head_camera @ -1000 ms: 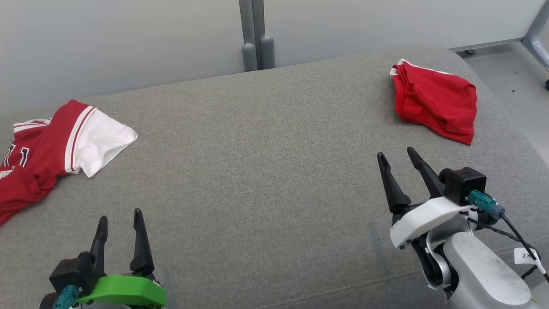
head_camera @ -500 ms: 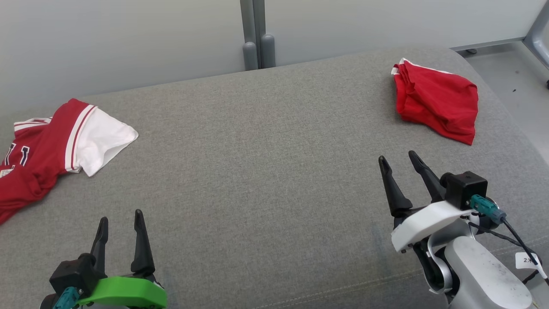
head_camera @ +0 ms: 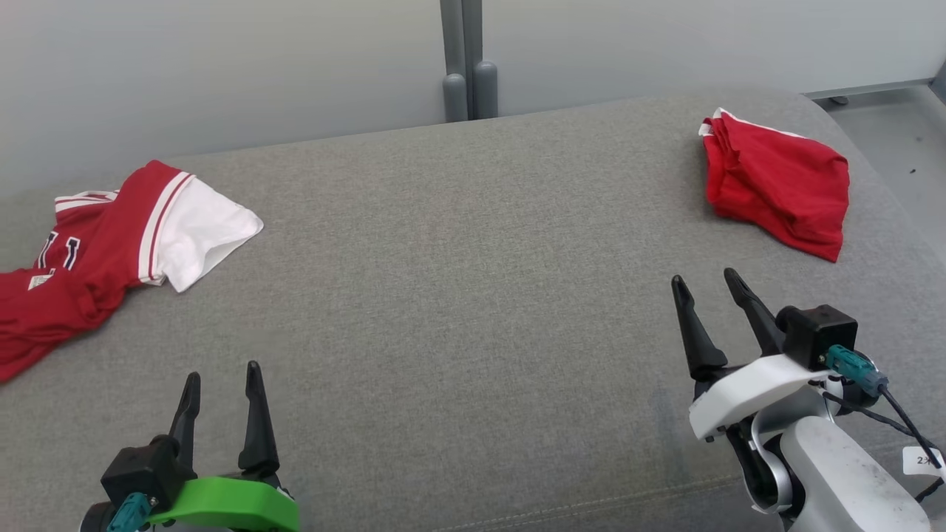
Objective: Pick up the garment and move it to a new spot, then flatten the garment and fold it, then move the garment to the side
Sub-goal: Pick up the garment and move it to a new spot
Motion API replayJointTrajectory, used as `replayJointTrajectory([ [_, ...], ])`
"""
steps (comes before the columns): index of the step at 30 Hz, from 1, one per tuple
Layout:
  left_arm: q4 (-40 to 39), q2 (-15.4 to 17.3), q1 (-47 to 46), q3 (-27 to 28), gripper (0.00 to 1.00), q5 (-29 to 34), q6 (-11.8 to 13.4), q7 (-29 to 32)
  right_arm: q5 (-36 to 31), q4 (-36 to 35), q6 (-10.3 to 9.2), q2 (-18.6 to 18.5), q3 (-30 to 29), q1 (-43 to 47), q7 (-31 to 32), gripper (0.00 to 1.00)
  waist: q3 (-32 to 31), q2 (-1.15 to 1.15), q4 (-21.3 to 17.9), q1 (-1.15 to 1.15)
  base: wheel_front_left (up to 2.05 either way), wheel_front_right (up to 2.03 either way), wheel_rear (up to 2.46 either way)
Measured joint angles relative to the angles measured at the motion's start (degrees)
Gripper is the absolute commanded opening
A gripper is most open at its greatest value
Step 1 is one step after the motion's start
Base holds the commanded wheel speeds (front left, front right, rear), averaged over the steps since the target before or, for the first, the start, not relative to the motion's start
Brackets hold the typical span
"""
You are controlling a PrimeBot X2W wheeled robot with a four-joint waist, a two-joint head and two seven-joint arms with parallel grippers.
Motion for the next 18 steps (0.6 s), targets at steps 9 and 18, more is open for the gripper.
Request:
replayJointTrajectory([
  [9,-0.22,-0.01,-0.02,0.62,1.00,1.18,0.00,0.00,-0.48,-0.58,0.18,0.10,0.55,0.13,0.00,1.00,-0.30,0.00,5.08,0.00,0.00,0.00,0.00],
  [18,-0.78,-0.01,0.02,1.76,1.00,1.57,0.25,0.00,-1.01,-0.60,1.46,0.89,2.19,0.05,0.00,1.00,-0.65,0.00,12.66,0.00,0.00,0.00,0.00],
])
